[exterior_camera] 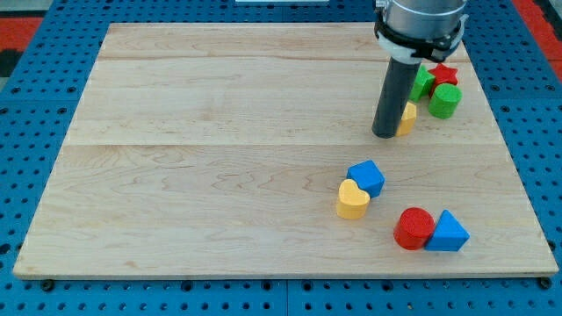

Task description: Push the blue cube slightly towards the right of the board

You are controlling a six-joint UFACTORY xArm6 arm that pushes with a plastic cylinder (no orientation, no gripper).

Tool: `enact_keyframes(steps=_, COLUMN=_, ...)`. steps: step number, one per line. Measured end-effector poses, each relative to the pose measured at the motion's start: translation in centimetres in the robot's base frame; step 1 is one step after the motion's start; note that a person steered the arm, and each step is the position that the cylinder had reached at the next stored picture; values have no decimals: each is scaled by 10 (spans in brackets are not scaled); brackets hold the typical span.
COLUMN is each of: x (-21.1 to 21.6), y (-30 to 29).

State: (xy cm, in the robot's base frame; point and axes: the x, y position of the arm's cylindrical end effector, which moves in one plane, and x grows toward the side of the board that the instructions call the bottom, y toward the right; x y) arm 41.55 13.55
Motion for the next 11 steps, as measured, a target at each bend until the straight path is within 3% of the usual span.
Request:
enact_keyframes(steps=2, x=-44, y=48)
enact_keyframes(steps=3, x=-40, y=18)
enact_keyframes(steps=6, x=13, y=-63)
enact_keyframes(steps=8, x=89, y=-88)
enact_keyframes(steps=11, x=98, y=-1)
